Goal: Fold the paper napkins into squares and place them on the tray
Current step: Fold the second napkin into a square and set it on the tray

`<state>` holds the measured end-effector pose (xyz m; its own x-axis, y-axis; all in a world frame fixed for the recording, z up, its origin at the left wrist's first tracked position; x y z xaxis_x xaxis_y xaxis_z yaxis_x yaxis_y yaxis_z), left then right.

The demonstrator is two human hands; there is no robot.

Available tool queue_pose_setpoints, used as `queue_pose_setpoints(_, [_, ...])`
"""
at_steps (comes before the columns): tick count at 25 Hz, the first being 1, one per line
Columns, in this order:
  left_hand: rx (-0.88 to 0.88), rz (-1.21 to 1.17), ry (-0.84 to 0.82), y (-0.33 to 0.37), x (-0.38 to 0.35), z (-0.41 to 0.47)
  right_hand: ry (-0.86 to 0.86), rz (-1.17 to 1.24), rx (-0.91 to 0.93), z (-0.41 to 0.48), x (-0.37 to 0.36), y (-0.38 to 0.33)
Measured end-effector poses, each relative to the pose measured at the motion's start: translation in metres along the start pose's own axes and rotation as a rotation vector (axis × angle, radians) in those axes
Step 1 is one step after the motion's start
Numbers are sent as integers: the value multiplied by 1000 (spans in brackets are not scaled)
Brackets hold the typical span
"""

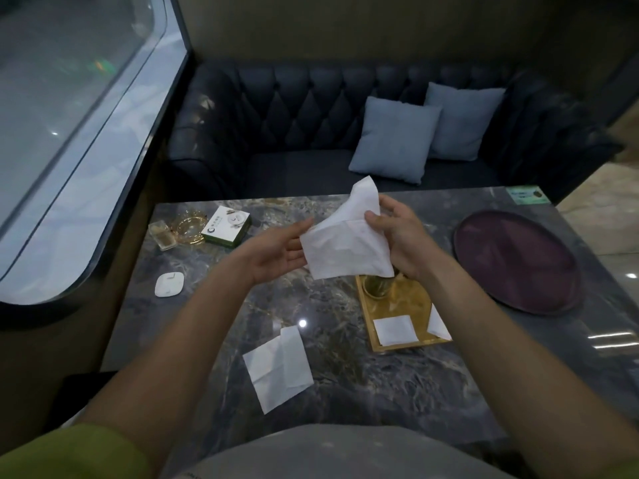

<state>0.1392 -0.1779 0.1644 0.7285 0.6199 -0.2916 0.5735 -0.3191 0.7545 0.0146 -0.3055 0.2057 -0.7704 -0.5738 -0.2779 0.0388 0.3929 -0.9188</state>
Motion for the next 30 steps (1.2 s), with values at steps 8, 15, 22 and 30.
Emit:
queue_pose_setpoints(8, [-181,-2,-45,41,-19,-2,-26,36,87,4,3,-33])
queue_pose_setpoints(15, [-424,132,58,88,-8,-4,24,-261,154,9,-4,-58])
queue_pose_setpoints(22, [-492,168,47,109,-10,-13,-25,-335,209,11,-11,-83])
queue_pose_setpoints(30, [-750,136,127,137,-16,-40,-73,-233,316,5,-20,-111])
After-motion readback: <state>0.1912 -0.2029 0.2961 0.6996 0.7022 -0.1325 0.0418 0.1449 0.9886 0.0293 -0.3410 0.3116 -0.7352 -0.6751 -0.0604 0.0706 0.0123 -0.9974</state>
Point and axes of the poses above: each hand's wrist, its own z-axis towards the middle knuckle, its own x-axis out of the back of the hand, y = z × x, the point moved 9 cm from there along z, towards the middle knuckle, and after that the axes turned 9 degrees about y, right-handed, at the moved point
